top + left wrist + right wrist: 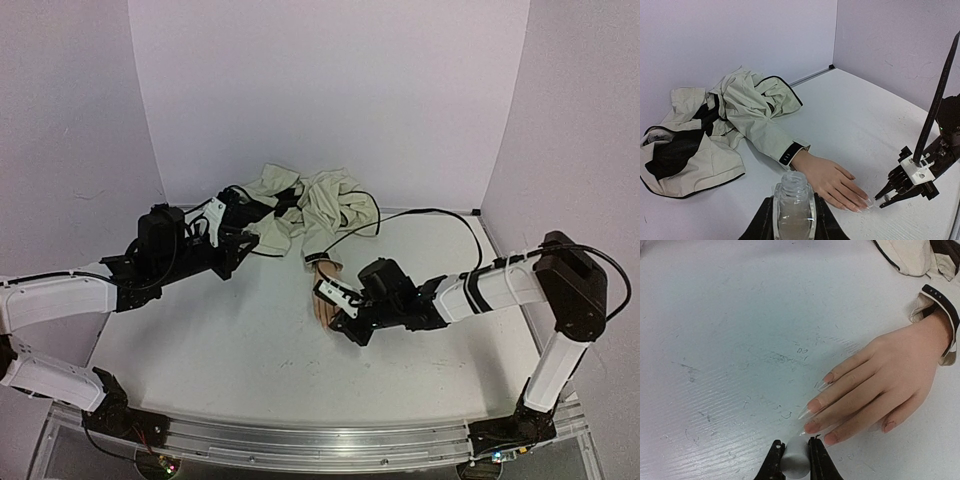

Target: Paint the nails

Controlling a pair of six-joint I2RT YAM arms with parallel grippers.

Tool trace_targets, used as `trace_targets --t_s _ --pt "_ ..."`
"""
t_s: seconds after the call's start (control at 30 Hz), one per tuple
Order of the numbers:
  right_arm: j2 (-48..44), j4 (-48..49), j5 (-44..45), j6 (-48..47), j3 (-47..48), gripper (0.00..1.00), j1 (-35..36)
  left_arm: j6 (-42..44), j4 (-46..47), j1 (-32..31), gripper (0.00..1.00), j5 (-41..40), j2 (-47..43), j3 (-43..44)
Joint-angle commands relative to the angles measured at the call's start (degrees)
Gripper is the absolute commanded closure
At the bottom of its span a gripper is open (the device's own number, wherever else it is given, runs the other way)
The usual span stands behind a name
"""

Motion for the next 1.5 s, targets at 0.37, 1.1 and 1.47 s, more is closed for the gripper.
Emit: trace_targets --t_s 0.37,1.1,1.47 --pt "3.58 0.54 2.17 -0.08 3.82 1.00 0.34 -0.26 2.06 0.28 1.00 0.53 -1.65 1.18" --pt "0.85 -1.05 -0.54 0.58 1.20 1.00 0.35 -0.59 1.99 0.28 1.00 0.94 -1.89 1.24" --pt "-4.48 0.44 -3.29 3.48 0.71 1.00 0.33 -2.00 1.44 0.28 1.00 1.69 -5.85 0.38"
